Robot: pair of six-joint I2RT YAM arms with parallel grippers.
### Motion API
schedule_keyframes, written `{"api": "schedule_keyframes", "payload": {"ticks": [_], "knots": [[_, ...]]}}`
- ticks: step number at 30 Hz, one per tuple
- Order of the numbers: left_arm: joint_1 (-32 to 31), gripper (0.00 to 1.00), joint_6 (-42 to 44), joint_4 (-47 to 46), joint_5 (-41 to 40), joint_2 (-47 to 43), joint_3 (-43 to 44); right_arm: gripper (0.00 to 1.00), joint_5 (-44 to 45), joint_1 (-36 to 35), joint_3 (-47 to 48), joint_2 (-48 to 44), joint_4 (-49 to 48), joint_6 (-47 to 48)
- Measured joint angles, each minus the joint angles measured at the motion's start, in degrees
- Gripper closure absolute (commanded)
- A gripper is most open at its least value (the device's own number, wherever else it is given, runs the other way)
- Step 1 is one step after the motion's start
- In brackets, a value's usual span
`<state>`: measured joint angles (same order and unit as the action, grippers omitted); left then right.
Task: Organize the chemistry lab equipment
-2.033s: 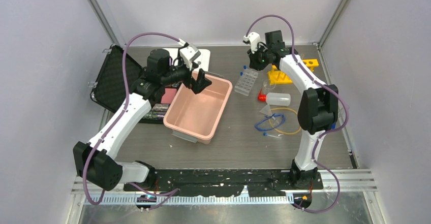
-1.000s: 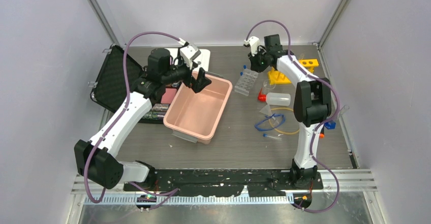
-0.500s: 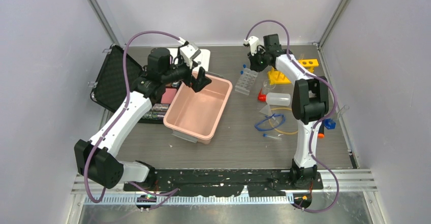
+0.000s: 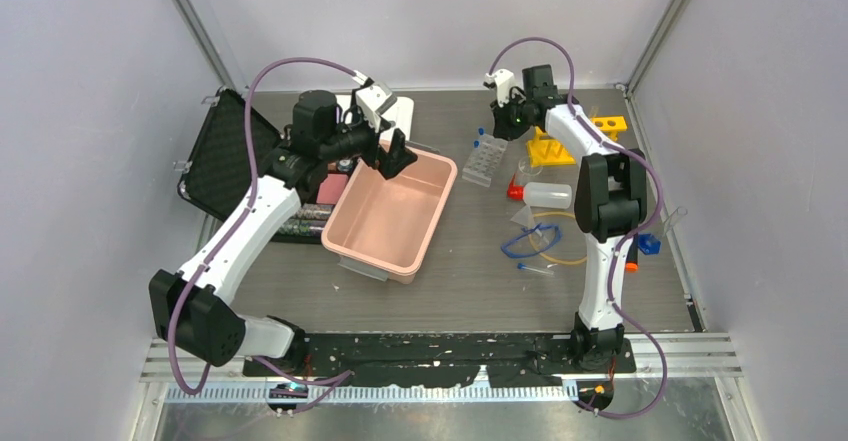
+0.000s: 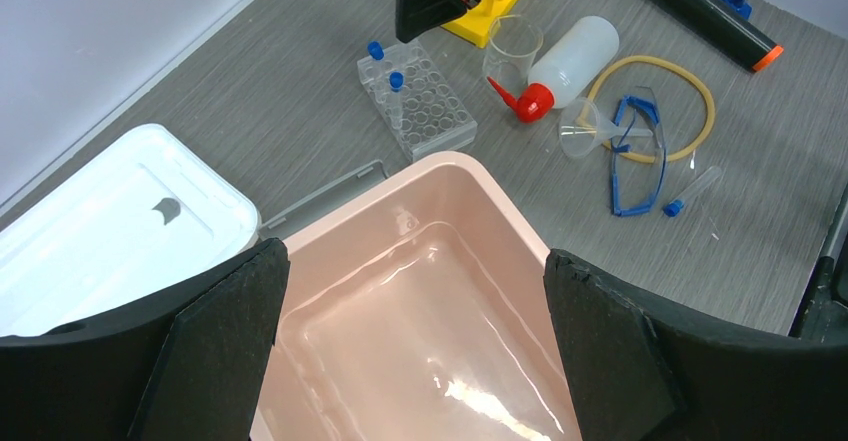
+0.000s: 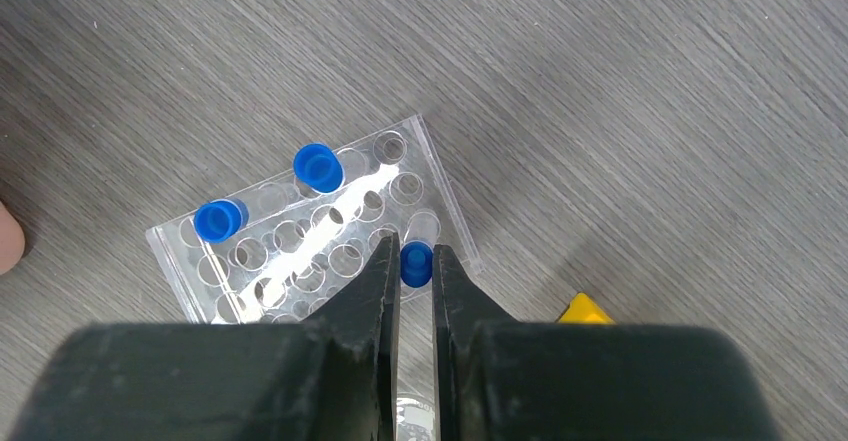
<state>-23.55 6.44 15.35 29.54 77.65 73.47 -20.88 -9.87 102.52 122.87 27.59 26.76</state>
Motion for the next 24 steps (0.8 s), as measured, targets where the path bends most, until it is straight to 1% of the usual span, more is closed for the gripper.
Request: {"api": "schedule_keyframes", "payload": {"ticks": [3,4,5,6,7,9,11,14,19,22,24], "knots": [[0.0,0.00,0.0,0.1,0.0,0.3,0.4,0.95,-0.2,0.0,0.5,0.2,0.5,0.0],[0.0,0.01,0.0,0.1,0.0,0.3,0.5,0.93,-0.2,0.0,0.6,0.3,0.7,0.0],[0.0,0.01,0.0,0.1,0.0,0.3,0.5,0.84,-0.2,0.0,0.9,0.4,1.0,0.0],[0.0,0.00,0.0,0.1,0.0,0.3,0.5,0.79,-0.2,0.0,1.2,0.6,1.4,0.0],[0.0,0.00,0.0,0.2,0.0,0.3,0.5,0.68,-0.2,0.0,1.6,0.8,1.7,0.1],[0.0,0.00,0.0,0.2,0.0,0.3,0.5,0.58,-0.3,0.0,2.4,1.2,2.6,0.0],[0.0,0.00,0.0,0.2,0.0,0.3,0.5,0.55,-0.2,0.0,3.4,1.8,3.8,0.0],[0.0,0.00,0.0,0.2,0.0,0.3,0.5,0.52,-0.2,0.0,4.4,2.3,5.2,0.1],[0.0,0.00,0.1,0.2,0.0,0.3,0.5,0.36,-0.7,0.1,7.4,2.3,8.0,0.0],[0.0,0.00,0.2,0.3,-0.2,0.3,0.5,0.29,-1.8,0.7,8.8,0.6,10.3,0.5],[0.1,0.00,0.3,0.3,-0.4,0.3,0.5,0.28,-3.2,1.2,8.8,-2.2,13.6,2.0]]}}
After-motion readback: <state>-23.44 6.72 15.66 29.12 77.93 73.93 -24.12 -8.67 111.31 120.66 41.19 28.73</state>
